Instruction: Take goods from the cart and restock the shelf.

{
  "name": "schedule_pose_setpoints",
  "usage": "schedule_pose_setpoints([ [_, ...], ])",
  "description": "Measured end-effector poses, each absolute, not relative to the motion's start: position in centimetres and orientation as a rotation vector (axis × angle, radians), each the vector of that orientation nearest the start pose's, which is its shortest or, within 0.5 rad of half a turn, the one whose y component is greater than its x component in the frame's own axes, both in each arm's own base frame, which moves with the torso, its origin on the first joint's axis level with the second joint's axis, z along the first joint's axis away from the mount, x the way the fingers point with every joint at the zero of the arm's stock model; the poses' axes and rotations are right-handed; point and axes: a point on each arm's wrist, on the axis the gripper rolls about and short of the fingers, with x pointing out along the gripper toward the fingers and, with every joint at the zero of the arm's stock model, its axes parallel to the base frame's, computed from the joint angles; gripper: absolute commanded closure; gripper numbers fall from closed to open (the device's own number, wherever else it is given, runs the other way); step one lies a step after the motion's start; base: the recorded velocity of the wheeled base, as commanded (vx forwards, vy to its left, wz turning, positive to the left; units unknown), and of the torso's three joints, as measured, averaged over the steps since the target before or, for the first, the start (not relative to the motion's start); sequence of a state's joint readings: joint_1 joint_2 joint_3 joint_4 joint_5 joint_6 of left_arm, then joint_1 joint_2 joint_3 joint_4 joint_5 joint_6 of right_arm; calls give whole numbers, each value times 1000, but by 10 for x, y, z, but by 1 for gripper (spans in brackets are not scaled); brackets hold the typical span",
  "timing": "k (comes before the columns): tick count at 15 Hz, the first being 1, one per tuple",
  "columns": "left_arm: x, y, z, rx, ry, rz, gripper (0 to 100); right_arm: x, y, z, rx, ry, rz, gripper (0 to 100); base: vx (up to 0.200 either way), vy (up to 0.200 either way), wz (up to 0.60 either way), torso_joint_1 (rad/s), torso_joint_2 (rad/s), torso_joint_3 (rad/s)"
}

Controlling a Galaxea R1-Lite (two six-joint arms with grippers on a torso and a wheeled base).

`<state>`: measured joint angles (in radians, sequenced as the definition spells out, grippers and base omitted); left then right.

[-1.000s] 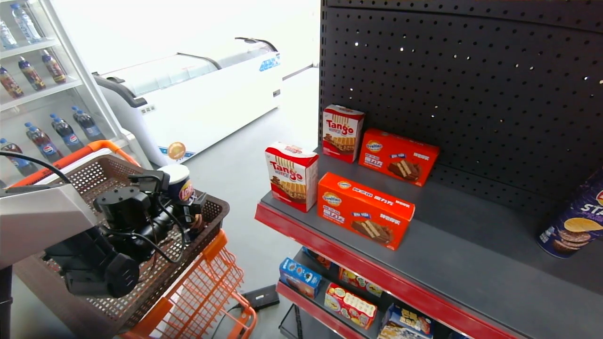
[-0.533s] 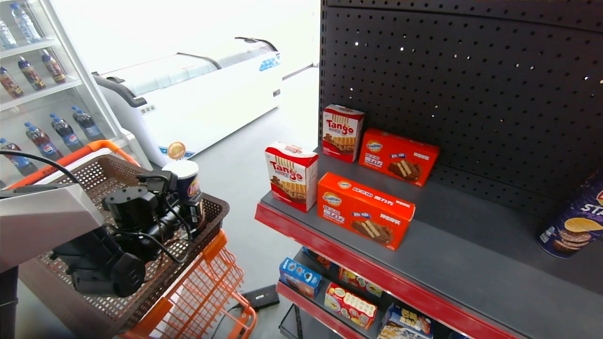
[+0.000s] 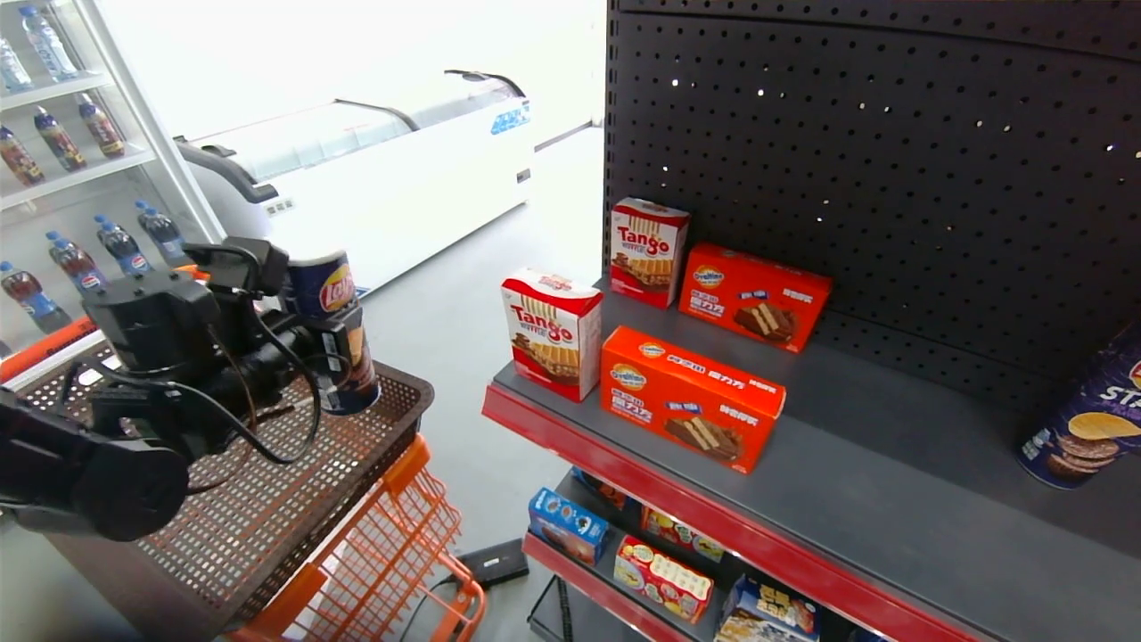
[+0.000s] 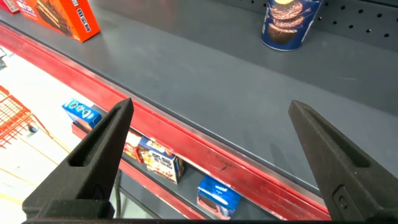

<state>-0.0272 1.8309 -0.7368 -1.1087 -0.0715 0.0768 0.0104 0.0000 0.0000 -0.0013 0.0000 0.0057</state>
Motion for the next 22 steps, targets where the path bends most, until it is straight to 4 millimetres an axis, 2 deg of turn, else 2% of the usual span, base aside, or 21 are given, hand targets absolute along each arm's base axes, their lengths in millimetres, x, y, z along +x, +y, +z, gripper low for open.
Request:
schedule_pose_setpoints([
  [3, 298, -25, 210, 67, -102, -164, 100, -23, 0, 76, 6, -1, 10, 0, 0, 0, 0, 0, 0, 0],
  [7, 268, -50, 243, 59, -211, -268, 100, -23, 0, 76, 6, -2, 11, 0, 0, 0, 0, 0, 0, 0],
  [11, 240, -74, 238, 29, -193, -388, 100, -23, 0, 76, 6, -1, 10, 0, 0, 0, 0, 0, 0, 0],
  [15, 230, -88, 238, -4, -188, -559, 100, -23, 0, 76, 6, -1, 10, 0, 0, 0, 0, 0, 0, 0],
  [22, 223, -84, 233, 25, -195, -657, 100, -23, 0, 76, 6, -1, 10, 0, 0, 0, 0, 0, 0, 0],
])
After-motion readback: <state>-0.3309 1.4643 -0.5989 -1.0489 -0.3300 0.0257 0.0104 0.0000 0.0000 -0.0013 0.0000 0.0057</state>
